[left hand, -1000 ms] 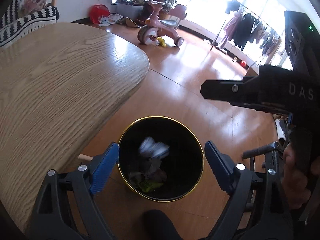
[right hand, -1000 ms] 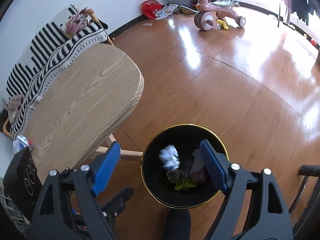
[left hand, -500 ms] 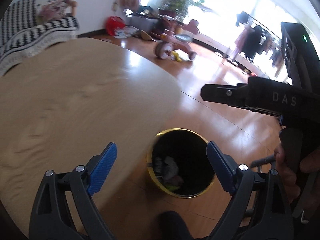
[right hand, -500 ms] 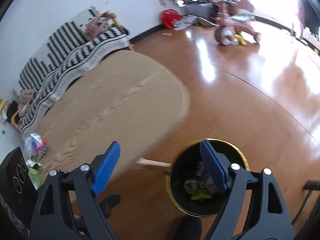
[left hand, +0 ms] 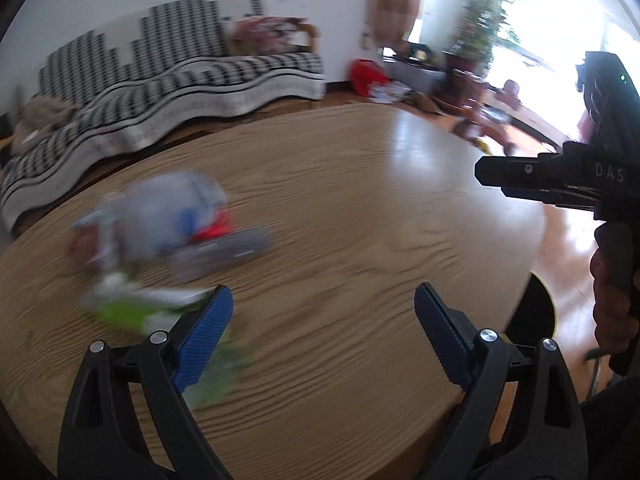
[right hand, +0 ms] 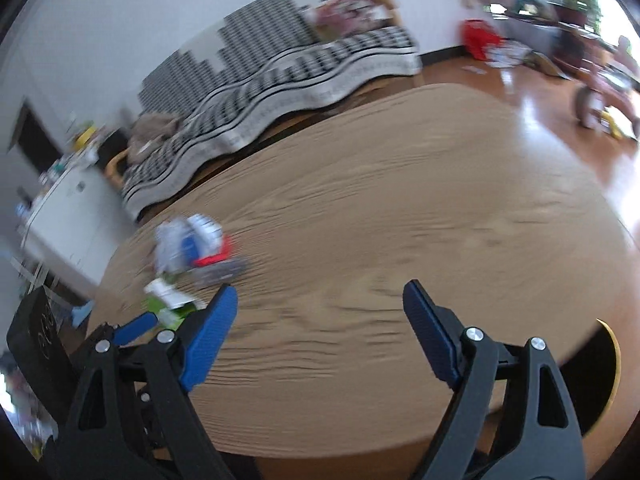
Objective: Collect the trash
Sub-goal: 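Grasp the green box with the right tool while the left grasps the green toy piece, then carry the green box and green piece over the black bin and open both tools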
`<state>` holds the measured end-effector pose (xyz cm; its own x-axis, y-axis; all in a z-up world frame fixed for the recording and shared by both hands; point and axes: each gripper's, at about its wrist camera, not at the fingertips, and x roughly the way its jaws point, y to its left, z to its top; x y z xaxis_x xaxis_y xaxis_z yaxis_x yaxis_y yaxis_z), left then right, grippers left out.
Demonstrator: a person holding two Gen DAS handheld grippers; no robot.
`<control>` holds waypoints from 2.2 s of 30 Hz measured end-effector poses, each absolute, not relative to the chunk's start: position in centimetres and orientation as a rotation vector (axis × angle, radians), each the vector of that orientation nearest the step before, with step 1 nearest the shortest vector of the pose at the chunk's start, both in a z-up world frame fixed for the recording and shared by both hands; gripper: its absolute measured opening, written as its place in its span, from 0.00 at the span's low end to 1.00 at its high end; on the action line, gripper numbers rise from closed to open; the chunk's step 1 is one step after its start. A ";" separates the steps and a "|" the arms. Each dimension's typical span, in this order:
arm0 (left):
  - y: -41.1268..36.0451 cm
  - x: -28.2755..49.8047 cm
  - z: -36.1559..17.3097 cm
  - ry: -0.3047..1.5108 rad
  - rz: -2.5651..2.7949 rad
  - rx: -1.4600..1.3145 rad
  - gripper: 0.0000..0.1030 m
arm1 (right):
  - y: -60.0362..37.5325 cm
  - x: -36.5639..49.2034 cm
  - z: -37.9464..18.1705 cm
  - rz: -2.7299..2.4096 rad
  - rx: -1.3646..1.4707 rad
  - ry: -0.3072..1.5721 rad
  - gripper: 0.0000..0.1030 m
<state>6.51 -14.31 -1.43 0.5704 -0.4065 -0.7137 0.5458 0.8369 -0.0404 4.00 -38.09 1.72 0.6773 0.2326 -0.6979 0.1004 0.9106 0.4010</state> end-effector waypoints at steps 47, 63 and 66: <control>-5.2 7.5 -6.5 0.946 -0.586 0.135 0.15 | -15.5 12.7 -2.6 0.436 0.099 0.969 0.21; -13.7 7.0 -2.8 0.870 -0.690 0.152 0.15 | -31.2 4.5 4.2 0.372 0.283 0.790 0.21; -17.7 6.1 -2.3 0.845 -0.732 0.175 0.15 | -35.6 1.9 4.5 0.293 0.298 0.773 0.21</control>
<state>6.15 -17.68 -2.33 0.4393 -0.5186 -0.7336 0.6517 0.7460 -0.1371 1.95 -35.57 4.51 0.6799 0.3642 -0.6365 -0.1486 0.9184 0.3667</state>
